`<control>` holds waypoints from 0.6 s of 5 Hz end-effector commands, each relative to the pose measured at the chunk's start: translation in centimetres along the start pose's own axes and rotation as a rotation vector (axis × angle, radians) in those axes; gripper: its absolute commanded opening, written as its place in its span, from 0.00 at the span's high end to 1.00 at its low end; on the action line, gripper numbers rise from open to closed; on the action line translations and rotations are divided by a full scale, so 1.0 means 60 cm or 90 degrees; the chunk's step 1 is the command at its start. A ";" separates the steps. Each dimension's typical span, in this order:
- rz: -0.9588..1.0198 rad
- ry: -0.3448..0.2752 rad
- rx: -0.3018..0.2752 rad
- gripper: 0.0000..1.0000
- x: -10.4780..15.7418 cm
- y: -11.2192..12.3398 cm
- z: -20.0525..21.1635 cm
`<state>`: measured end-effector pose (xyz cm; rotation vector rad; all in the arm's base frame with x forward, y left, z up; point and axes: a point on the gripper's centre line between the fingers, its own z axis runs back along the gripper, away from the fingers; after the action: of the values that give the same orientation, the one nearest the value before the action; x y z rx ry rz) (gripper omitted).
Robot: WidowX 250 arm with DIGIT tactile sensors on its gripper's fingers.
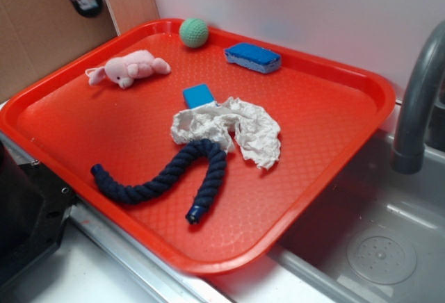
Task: Grab the pink bunny.
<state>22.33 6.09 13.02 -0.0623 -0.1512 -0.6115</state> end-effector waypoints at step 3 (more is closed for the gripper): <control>-0.084 0.186 0.100 0.00 -0.035 0.081 -0.159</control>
<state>24.33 9.86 2.29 0.1664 0.1081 -0.7381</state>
